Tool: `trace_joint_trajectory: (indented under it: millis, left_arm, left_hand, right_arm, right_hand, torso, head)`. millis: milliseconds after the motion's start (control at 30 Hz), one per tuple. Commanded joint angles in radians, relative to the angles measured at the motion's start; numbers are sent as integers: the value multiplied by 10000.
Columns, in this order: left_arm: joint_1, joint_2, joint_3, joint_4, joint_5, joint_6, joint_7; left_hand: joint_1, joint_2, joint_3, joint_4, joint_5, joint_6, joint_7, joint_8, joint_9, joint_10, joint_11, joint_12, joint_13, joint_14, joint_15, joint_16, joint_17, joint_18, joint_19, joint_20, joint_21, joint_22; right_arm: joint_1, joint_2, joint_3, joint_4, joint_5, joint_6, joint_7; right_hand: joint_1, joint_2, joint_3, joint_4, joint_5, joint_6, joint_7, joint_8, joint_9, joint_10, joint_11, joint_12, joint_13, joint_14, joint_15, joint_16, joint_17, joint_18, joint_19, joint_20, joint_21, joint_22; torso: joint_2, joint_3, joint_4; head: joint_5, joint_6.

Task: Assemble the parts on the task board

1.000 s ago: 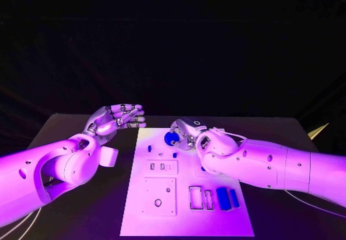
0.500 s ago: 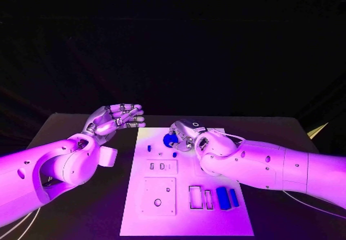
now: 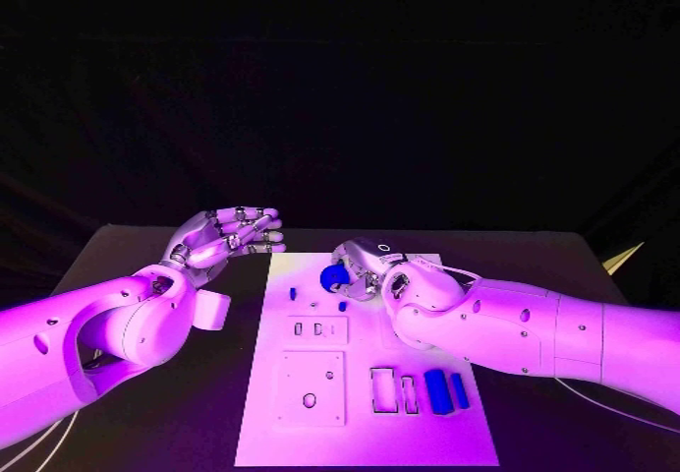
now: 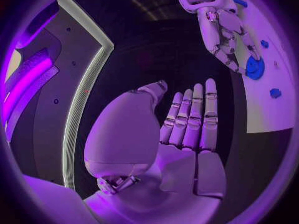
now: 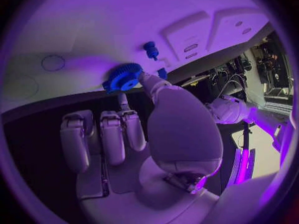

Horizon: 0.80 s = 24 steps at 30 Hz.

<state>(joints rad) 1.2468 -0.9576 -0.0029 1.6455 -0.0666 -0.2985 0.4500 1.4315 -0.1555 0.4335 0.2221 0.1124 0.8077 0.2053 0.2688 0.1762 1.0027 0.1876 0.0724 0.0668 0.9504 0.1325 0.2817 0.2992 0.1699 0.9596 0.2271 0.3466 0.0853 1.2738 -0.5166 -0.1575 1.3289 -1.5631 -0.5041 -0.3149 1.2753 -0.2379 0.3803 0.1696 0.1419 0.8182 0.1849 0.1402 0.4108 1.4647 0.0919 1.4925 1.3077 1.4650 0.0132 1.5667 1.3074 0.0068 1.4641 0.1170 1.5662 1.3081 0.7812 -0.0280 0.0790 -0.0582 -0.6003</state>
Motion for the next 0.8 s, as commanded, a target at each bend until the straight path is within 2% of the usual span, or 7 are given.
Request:
trace_joint_trajectory:
  millis: [33,100,267,367,400,567,800]
  left_arm:
    - [12,12,6,12,25,193,32]
    - [12,8,6,12,25,192,32]
    - [12,-4,6,13,25,185,31]
    - [12,-14,6,15,25,178,31]
    - [12,-16,6,15,25,175,30]
    - [11,-17,6,16,25,174,31]
    - [11,-21,6,10,25,166,35]
  left_hand:
    - [-87,-4,64,5,-62,-85,449,-46,3,29,40,-47,9,19,65,-39,9,128,-4,40,-37,-17]
    - [-97,-7,62,8,-65,-91,450,-51,2,22,42,-52,8,17,67,-46,12,127,-5,41,-41,-21]
    - [-97,-7,62,8,-65,-91,450,-51,2,22,42,-52,8,17,67,-46,12,127,-5,41,-41,-21]
    - [-97,-7,62,8,-65,-91,450,-51,2,22,42,-52,8,17,67,-46,12,127,-5,41,-41,-21]
    - [-97,-7,62,8,-65,-91,450,-51,2,22,42,-52,8,17,67,-46,12,127,-5,41,-41,-21]
    - [-97,-7,62,8,-65,-91,450,-51,2,22,42,-52,8,17,67,-46,12,127,-5,41,-41,-21]
    - [-97,-7,62,8,-65,-91,450,-51,2,22,42,-52,8,17,67,-46,12,127,-5,41,-41,-21]
  right_arm:
    - [-20,-9,-8,4,123,144,61]
    - [-20,-35,-8,13,196,211,82]
    - [-20,-118,-8,55,377,345,118]
    - [-20,-171,-9,74,499,413,127]
    - [-20,-186,-9,76,528,429,126]
    - [-20,-244,-9,76,613,461,92]
    - [-20,-344,-9,103,649,425,50]
  right_hand:
    - [139,274,-1090,414,-198,-67,34,-203,-77,284,117,-45,1736,1058,144,41,2634,-68,1067,123,45,2627]
    - [209,324,-1467,730,-210,52,25,-219,-86,296,103,-34,1751,1058,139,41,2634,-68,1067,131,45,2627]
    - [159,433,-1660,1147,-21,304,-33,-153,-66,359,57,29,1822,1058,106,41,2634,-68,1067,107,45,2627]
    - [75,488,-1681,1206,48,402,-61,-119,-56,391,32,61,1857,1058,85,41,2634,-68,1067,89,45,2627]
    - [-151,626,-1667,1214,191,499,-89,-83,-45,405,9,73,1872,1058,63,41,2634,-68,1067,70,45,2627]
    - [-338,765,-1579,1202,305,650,-140,-26,-30,453,-38,122,1927,1058,25,41,2634,-68,1067,34,45,2627]
    - [-470,812,-1542,1207,372,677,-155,-25,-34,464,-52,132,1940,1058,8,41,2634,-68,1067,17,45,2627]
  torso:
    - [2,-3,4]
    - [4,-2,4]
    - [-1,2,7]
    - [0,5,0]
    - [2,7,-1]
    - [-1,4,0]
    - [-4,6,4]
  head:
    - [2,-3]
    - [3,-2]
    - [8,-35]
    - [17,-46]
    - [18,-46]
    - [23,-62]
    - [29,-78]
